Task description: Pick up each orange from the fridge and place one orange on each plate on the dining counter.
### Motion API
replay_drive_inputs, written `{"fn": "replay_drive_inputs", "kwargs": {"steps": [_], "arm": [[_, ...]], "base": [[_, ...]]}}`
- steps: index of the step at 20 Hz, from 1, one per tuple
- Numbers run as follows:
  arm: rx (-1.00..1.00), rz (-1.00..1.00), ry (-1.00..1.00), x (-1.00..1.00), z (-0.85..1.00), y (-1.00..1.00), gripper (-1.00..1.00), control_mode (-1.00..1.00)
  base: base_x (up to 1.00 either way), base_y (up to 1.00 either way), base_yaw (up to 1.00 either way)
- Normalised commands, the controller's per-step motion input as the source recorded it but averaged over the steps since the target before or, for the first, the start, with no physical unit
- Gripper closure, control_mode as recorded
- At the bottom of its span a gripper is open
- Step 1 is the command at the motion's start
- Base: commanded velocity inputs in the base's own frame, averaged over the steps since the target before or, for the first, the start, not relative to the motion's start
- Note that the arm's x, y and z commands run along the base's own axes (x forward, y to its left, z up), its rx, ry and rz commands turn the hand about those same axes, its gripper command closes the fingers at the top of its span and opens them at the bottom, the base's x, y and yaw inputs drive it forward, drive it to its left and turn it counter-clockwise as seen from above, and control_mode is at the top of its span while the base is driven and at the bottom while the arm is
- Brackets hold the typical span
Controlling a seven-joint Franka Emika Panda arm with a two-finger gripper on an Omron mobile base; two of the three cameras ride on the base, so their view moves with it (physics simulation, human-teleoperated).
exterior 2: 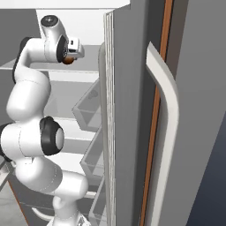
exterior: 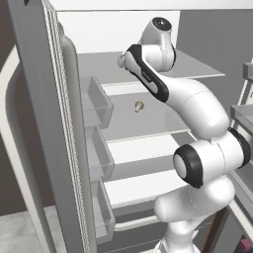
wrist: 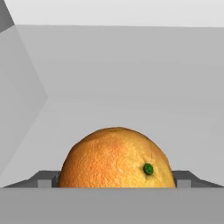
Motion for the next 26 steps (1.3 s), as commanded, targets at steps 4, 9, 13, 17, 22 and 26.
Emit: {"fn": "replay_drive_inputs", "kwargs": {"steps": [4, 9, 13, 17, 22, 26], "arm": [[0.0, 0.0, 0.04, 0.0, -0.17, 0.0, 1.0, -1.0], [0.0, 0.0, 0.04, -0.06, -0.01, 0.0, 1.0, -1.0], [0.03, 0.0, -0.09, -0.86, 0.02, 0.0, 1.0, -1.0], [0.02, 0.0, -0.13, -1.0, 0.04, 0.0, 1.0, -1.0], [0.01, 0.0, -0.1, -1.0, 0.08, 0.0, 1.0, -1.0], [0.01, 0.0, -0.06, -1.0, 0.13, 0.0, 1.0, -1.0]], "base": [[0.0, 0.0, 0.0], [0.0, 0.0, 0.0], [0.0, 0.0, 0.0], [0.0, 0.0, 0.0], [0.0, 0.0, 0.0], [0.0, 0.0, 0.0]]}}
